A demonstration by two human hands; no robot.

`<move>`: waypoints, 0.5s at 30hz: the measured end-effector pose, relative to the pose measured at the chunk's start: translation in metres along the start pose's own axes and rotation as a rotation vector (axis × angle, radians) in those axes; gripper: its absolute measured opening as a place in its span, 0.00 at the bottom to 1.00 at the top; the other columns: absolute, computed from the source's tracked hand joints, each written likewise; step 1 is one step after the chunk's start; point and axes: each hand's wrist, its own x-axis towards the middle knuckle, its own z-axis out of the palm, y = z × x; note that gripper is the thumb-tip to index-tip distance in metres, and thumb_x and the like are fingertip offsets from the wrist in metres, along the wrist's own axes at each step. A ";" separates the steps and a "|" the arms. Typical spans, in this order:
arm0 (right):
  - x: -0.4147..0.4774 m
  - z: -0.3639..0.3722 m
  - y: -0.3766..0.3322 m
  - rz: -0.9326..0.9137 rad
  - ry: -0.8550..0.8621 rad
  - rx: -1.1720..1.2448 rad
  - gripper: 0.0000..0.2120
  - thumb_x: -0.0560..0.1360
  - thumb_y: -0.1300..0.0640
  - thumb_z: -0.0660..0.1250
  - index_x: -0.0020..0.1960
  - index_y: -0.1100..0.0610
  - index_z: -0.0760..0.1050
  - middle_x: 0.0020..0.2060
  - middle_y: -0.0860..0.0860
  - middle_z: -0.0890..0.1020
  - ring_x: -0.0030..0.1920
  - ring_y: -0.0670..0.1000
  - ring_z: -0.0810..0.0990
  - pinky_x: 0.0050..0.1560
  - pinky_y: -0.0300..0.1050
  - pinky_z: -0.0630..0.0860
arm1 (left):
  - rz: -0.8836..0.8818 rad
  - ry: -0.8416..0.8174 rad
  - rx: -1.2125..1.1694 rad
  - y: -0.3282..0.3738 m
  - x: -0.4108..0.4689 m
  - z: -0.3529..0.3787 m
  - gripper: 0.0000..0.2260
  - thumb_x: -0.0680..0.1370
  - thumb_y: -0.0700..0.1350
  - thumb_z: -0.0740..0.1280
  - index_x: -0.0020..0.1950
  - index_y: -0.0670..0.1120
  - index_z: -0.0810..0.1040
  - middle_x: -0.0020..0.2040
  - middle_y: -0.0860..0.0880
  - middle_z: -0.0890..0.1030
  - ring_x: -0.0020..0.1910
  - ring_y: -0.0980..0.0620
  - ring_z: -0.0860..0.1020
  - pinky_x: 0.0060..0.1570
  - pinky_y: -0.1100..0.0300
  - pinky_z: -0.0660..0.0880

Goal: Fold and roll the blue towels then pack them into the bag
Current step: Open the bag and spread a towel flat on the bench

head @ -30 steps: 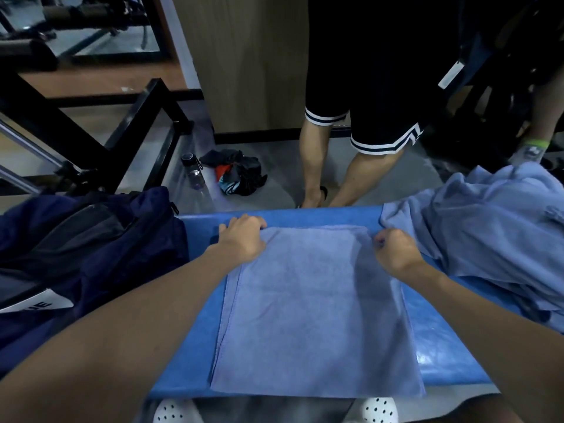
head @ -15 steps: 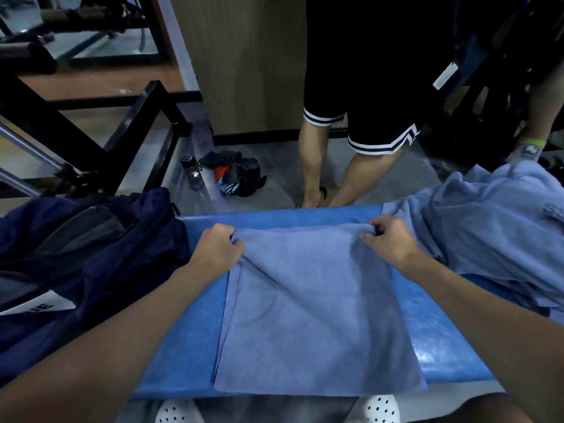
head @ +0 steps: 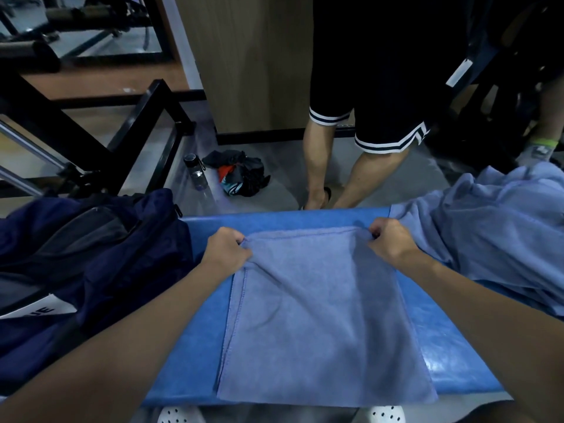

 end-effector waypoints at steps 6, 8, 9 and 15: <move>-0.008 -0.008 0.003 0.056 0.023 0.202 0.06 0.72 0.64 0.68 0.37 0.57 0.75 0.28 0.51 0.74 0.32 0.52 0.70 0.30 0.42 0.66 | -0.164 -0.139 -0.234 0.007 0.001 -0.011 0.08 0.70 0.30 0.69 0.38 0.41 0.76 0.32 0.45 0.66 0.31 0.49 0.63 0.27 0.60 0.60; -0.015 -0.015 0.002 0.077 0.031 0.331 0.10 0.71 0.67 0.69 0.34 0.56 0.75 0.27 0.49 0.72 0.30 0.50 0.68 0.31 0.42 0.66 | -0.150 -0.138 -0.251 0.007 -0.001 -0.018 0.07 0.71 0.30 0.69 0.37 0.40 0.75 0.32 0.44 0.66 0.31 0.49 0.64 0.30 0.58 0.62; -0.019 -0.019 0.000 0.094 0.048 0.398 0.11 0.72 0.68 0.68 0.34 0.56 0.75 0.27 0.49 0.72 0.31 0.49 0.69 0.32 0.42 0.67 | -0.135 -0.111 -0.270 0.009 -0.004 -0.022 0.07 0.70 0.31 0.69 0.35 0.39 0.74 0.33 0.44 0.67 0.33 0.49 0.66 0.33 0.56 0.64; -0.058 -0.062 -0.025 0.107 0.111 0.852 0.09 0.73 0.72 0.67 0.39 0.61 0.79 0.32 0.52 0.81 0.36 0.49 0.76 0.41 0.43 0.75 | -0.006 -0.008 -0.683 0.023 -0.032 -0.054 0.14 0.73 0.44 0.73 0.48 0.31 0.81 0.43 0.41 0.79 0.43 0.45 0.74 0.47 0.48 0.72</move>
